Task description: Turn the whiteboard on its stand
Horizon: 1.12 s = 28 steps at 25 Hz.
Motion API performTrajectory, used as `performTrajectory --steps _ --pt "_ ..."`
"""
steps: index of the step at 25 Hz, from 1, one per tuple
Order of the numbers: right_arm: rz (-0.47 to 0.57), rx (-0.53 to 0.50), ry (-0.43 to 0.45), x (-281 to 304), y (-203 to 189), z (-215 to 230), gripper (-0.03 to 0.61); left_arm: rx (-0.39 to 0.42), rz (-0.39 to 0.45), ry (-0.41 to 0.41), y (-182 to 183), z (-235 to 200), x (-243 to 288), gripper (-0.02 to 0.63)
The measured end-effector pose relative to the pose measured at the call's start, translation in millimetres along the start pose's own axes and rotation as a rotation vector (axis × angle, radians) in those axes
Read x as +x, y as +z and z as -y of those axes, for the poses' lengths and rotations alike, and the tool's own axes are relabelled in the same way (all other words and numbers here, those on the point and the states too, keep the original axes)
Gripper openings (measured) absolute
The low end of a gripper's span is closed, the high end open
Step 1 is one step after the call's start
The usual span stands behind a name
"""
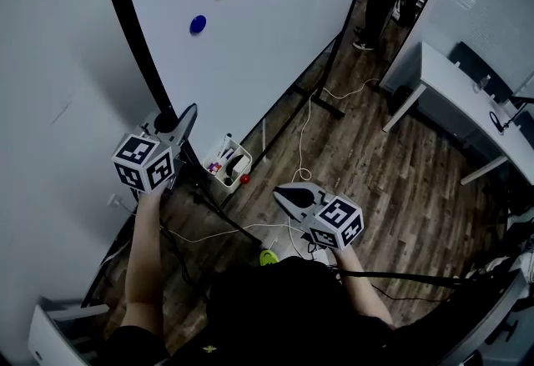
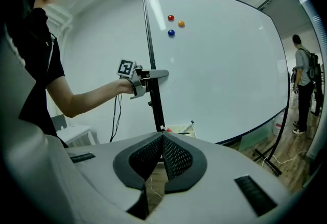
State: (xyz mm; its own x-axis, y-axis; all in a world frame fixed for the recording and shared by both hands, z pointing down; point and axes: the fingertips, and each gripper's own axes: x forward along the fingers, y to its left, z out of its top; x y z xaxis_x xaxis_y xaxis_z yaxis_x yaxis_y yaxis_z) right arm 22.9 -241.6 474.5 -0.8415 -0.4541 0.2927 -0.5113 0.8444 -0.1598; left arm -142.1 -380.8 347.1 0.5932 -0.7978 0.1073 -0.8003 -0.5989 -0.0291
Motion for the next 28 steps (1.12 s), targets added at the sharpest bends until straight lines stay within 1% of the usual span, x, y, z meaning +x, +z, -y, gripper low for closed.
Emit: performTrajectory --steps 8,12,14,20,22,26,28 --pt "-0.003 0.008 -0.015 -15 -9 15 -0.003 0.0 -0.009 0.007 0 -2 16 0.049" --pt "-0.01 0.004 -0.014 -15 -18 4 -0.003 0.0 -0.01 0.021 -8 -5 5 0.049" --pt "-0.011 0.005 -0.014 -16 -19 7 -0.003 -0.001 -0.015 0.022 -8 -6 7 0.049" --pt "-0.016 0.023 -0.028 -26 -23 41 -0.003 0.012 -0.024 0.03 -5 -8 44 0.051" --pt "-0.017 0.026 -0.028 -28 -23 46 -0.003 0.012 -0.027 0.025 -3 -8 52 0.051" --pt "-0.011 0.036 -0.025 -32 -10 76 -0.003 0.013 -0.041 0.021 8 -12 89 0.051" --pt "-0.011 0.037 -0.027 -32 -7 84 -0.003 0.011 -0.044 0.021 10 -14 98 0.051"
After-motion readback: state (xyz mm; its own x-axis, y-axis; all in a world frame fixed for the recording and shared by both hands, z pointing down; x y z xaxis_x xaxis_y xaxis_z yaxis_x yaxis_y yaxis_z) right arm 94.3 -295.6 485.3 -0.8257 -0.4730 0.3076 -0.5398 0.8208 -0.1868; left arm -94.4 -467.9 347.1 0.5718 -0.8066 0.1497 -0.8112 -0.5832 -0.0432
